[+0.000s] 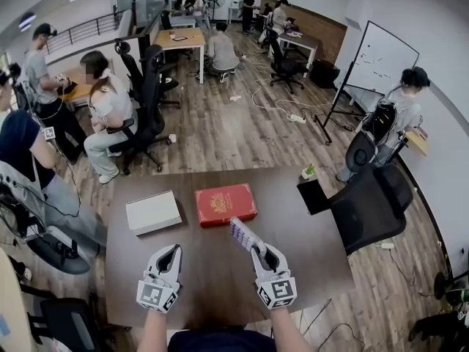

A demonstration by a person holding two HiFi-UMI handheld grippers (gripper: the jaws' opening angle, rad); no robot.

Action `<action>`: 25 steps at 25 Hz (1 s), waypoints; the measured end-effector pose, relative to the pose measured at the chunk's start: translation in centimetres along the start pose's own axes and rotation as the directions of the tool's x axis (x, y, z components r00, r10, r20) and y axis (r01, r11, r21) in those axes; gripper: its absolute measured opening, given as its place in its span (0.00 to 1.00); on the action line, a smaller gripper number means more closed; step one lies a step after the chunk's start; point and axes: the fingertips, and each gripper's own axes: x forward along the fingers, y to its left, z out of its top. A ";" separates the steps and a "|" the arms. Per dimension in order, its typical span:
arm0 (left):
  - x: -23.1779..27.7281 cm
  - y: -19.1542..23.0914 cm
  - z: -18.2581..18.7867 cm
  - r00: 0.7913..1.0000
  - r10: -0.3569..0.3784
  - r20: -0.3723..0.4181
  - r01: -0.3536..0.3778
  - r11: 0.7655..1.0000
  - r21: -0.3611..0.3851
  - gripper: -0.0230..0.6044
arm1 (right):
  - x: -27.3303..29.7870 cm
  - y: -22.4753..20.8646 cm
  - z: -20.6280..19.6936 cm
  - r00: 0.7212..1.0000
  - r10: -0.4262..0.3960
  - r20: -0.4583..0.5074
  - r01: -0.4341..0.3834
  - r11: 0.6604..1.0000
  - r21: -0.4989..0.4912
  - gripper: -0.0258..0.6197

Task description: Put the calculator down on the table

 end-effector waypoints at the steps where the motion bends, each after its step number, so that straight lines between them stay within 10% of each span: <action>1: -0.1 0.1 0.2 1.000 0.001 0.006 -0.001 1.000 -0.004 0.03 | 0.0 0.0 -0.1 1.000 -0.001 0.003 0.001 0.999 0.032 0.22; 4: -0.2 0.2 0.1 1.000 0.007 0.015 -0.007 1.000 -0.002 0.03 | -0.2 -0.6 -1.1 0.999 -0.028 0.020 0.023 0.968 0.249 0.22; 7: -0.4 0.0 -0.2 1.000 0.005 0.024 -0.005 1.000 -0.015 0.03 | -0.6 -1.3 -2.6 0.996 -0.079 0.042 0.045 0.853 0.520 0.22; 12: -0.8 -0.3 -0.1 0.999 0.000 0.035 0.001 1.000 -0.022 0.03 | -1.6 -3.1 -4.9 0.975 -0.207 0.080 0.030 0.481 0.876 0.22; 17: -1.1 0.0 0.3 0.999 0.008 0.043 -0.006 0.999 -0.031 0.03 | -2.3 -3.5 -8.6 0.942 -0.332 0.049 -0.030 0.062 0.998 0.22; 25: -1.4 0.9 0.0 0.999 0.030 0.045 -0.028 0.999 -0.045 0.03 | -0.9 -2.0 -12.9 0.935 -0.350 -0.047 0.026 -0.066 0.998 0.22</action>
